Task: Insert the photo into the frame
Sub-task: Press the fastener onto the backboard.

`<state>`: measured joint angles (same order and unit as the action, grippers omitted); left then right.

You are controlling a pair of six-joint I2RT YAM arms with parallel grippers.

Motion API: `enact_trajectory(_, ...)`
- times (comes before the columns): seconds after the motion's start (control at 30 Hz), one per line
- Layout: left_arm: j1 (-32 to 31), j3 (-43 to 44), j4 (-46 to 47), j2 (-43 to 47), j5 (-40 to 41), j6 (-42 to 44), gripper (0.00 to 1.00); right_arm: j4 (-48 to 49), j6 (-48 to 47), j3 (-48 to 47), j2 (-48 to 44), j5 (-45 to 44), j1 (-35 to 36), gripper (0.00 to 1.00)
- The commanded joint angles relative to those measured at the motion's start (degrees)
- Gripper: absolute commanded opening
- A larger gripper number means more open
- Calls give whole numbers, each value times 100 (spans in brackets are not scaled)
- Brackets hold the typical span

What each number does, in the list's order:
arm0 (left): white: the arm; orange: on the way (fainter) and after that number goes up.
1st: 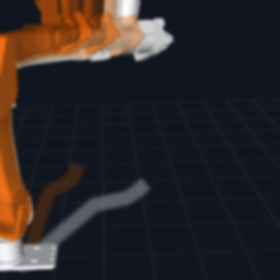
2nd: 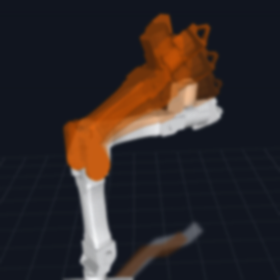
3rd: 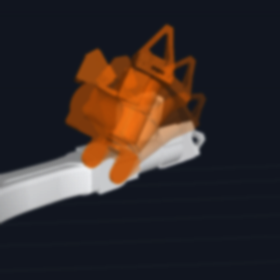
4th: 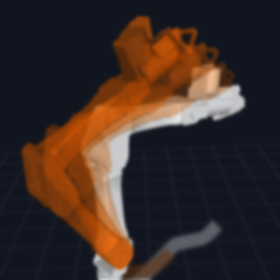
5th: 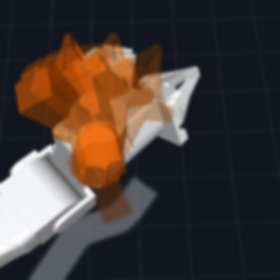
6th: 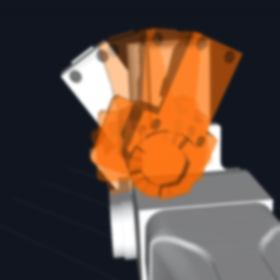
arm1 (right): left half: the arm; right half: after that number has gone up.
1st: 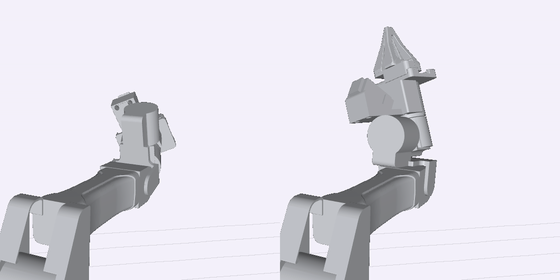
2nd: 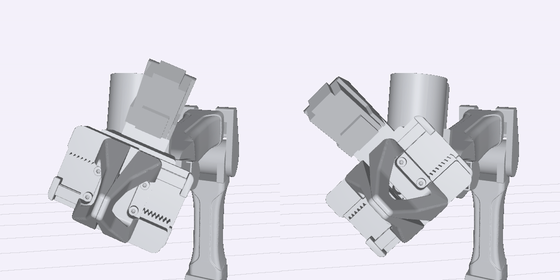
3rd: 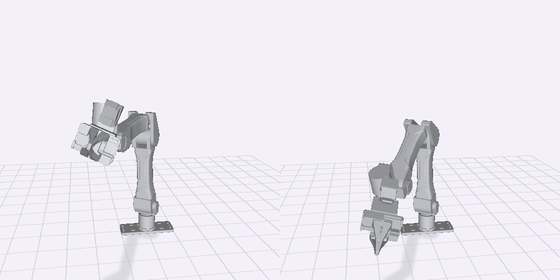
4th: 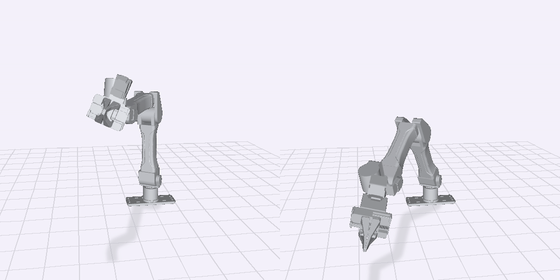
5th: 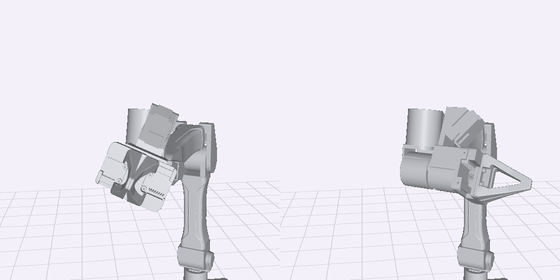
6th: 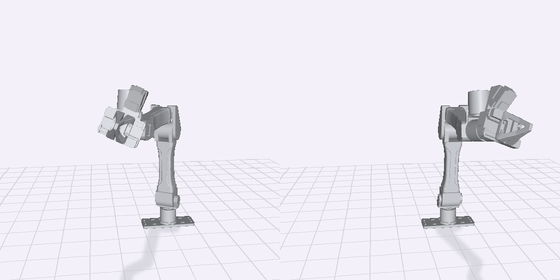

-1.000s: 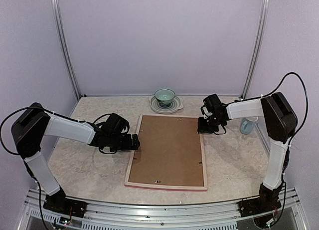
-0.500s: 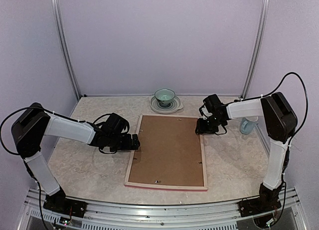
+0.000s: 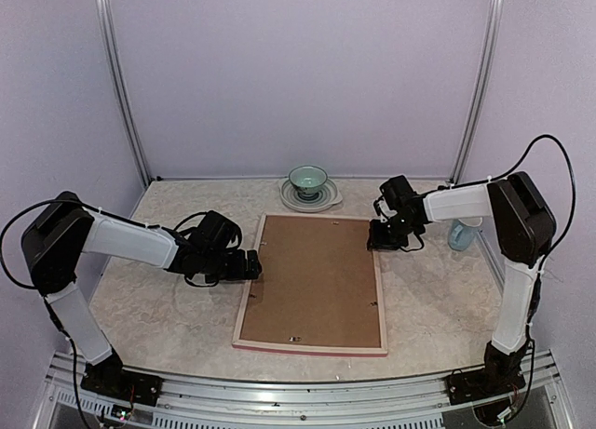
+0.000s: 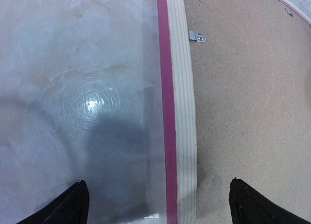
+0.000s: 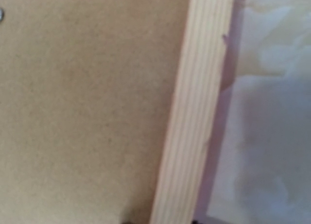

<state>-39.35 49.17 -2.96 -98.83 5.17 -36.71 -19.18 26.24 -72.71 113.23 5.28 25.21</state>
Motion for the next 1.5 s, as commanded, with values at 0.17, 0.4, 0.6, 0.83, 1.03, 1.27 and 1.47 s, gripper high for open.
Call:
enact_trajectory(0.17, -20, -70, -44, -122, -125, -56, 99, -285, 21, 278, -32, 19, 10, 21)
enact_trajectory(0.4, -20, -52, -64, -111, -112, -57, 99, -388, 21, 201, -55, -17, 11, 20)
enact_trajectory(0.6, -20, -21, -86, -85, -107, -57, 99, -528, -209, 42, -90, -40, 12, 50)
enact_trajectory(0.83, -35, -5, -183, 177, 39, -27, 99, -983, -1270, -426, -540, -273, 12, 74)
enact_trajectory(1.03, -246, 193, -462, 746, 489, 382, 99, -1534, -1888, -1045, -544, 60, 14, 83)
enact_trajectory(1.27, -830, 298, -379, 1316, 420, 1621, 99, -1769, -1895, -1489, -228, 568, 55, 84)
enact_trajectory(1.47, -1567, 412, -312, 1304, 179, 2541, 99, -1779, -1753, -1724, 161, 731, 273, 84)
